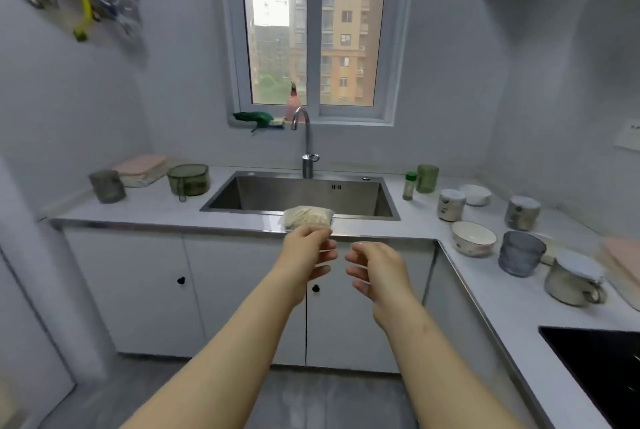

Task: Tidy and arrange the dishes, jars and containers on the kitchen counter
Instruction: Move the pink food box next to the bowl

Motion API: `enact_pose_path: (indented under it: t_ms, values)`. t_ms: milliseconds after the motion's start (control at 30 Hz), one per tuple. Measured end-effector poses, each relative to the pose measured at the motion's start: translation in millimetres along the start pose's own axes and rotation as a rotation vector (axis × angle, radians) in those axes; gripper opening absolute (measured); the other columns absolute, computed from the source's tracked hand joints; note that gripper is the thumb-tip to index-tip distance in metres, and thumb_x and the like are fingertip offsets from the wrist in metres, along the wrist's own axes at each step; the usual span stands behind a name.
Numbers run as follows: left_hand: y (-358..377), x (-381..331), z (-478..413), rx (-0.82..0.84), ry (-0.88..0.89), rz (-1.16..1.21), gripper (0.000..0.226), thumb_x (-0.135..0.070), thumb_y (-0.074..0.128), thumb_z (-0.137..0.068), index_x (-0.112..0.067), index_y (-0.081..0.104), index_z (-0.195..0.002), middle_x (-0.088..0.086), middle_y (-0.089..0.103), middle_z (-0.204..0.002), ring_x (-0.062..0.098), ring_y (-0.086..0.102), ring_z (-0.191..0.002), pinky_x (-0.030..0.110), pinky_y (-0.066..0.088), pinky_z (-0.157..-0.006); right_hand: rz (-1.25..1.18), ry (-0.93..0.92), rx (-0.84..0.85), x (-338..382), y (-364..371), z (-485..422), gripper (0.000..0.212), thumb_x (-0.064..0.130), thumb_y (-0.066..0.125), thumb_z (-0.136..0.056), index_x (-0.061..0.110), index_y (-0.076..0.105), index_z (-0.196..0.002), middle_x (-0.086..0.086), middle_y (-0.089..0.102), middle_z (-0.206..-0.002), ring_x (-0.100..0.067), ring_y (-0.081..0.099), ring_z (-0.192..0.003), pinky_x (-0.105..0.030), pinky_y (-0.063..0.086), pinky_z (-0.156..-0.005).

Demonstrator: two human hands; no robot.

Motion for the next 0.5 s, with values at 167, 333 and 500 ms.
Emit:
enact_pose_path:
  t_ms: [167,333,500]
  values:
    - [-39,6,-62,-0.143,-0.026,0.006,0.014,-0.018,0.046,-0.097,-0.019,0.058,-0.091,0.002,0.061,-0.078,0.013,0.059,-0.071,0.026,0.049,-0.067,0.029,0.024,0.119,-2,50,-67,0.015,0.012,0.049,-0.092,0.016,0.056,-0.08,-0.002,0.059,-0.079,-0.014,0.051,-0.067,-0.024,0.039,-0.06]
    - [-70,7,-141,-0.321,-0.031,0.05,0.016,-0.018,0.043,-0.098,-0.017,0.059,-0.099,0.004,0.063,-0.084,0.014,0.061,-0.075,0.027,0.051,-0.07,0.082,0.035,0.267,0,105,-154,0.011,0.015,0.049,-0.092,0.018,0.058,-0.088,0.0,0.062,-0.081,-0.013,0.054,-0.068,-0.024,0.041,-0.061]
    - [-80,-3,-211,-0.466,-0.04,0.099,0.017,-0.019,0.043,-0.099,-0.019,0.059,-0.093,0.004,0.063,-0.087,0.014,0.061,-0.078,0.025,0.051,-0.067,0.117,0.069,0.376,7,145,-234,0.01,0.013,0.05,-0.091,0.014,0.06,-0.093,-0.003,0.062,-0.083,-0.017,0.055,-0.07,-0.026,0.041,-0.063]
Point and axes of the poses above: each hand's wrist, its own z-axis away from the middle knuckle, its own y-axis out of the palm, x = y × z, the point moved 4 cm from there along -z, towards the middle knuckle
